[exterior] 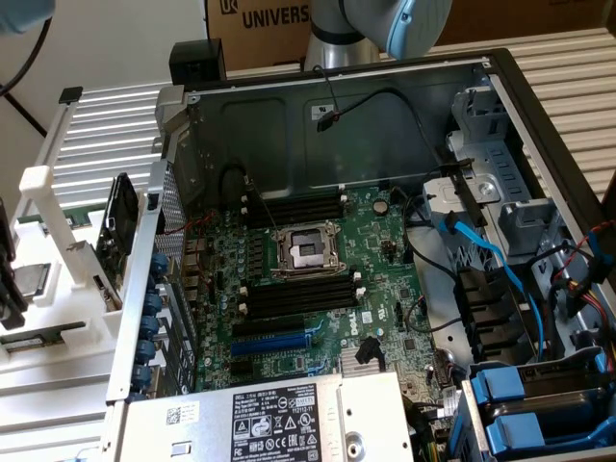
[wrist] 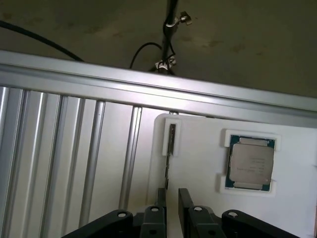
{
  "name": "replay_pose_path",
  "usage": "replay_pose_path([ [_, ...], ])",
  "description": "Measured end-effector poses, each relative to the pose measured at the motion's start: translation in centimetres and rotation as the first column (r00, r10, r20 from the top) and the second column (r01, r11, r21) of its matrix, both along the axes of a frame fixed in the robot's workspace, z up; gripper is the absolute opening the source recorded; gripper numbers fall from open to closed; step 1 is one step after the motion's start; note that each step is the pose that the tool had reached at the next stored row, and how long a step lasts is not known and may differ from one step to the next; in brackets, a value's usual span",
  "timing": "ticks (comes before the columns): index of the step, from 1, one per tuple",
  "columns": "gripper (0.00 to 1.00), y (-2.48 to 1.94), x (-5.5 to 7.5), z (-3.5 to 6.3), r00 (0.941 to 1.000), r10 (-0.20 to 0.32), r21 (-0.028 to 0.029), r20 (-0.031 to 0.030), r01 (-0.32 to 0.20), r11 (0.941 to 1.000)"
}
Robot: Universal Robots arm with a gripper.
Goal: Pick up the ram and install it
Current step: 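Pick up the ram and move it above insertion slot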
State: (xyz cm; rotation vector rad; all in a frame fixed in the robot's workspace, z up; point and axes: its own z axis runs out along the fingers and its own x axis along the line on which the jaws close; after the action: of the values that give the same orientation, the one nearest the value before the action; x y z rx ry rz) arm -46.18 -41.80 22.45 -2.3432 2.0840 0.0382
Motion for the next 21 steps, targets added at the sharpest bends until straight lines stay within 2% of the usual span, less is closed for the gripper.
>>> replay_pose_path([
  [6,0.24,-0.06,0.0,-0.26,0.9986,-0.054,0.0058,-0.0004,0.054,0.9985],
  [11,0.24,-0.18,0.01,-0.56,0.9955,-0.095,0.0068,-0.0004,0.095,0.9954],
  [21,0.24,-0.27,0.0,-0.84,0.9954,-0.096,0.0065,-0.0006,0.096,0.9954],
])
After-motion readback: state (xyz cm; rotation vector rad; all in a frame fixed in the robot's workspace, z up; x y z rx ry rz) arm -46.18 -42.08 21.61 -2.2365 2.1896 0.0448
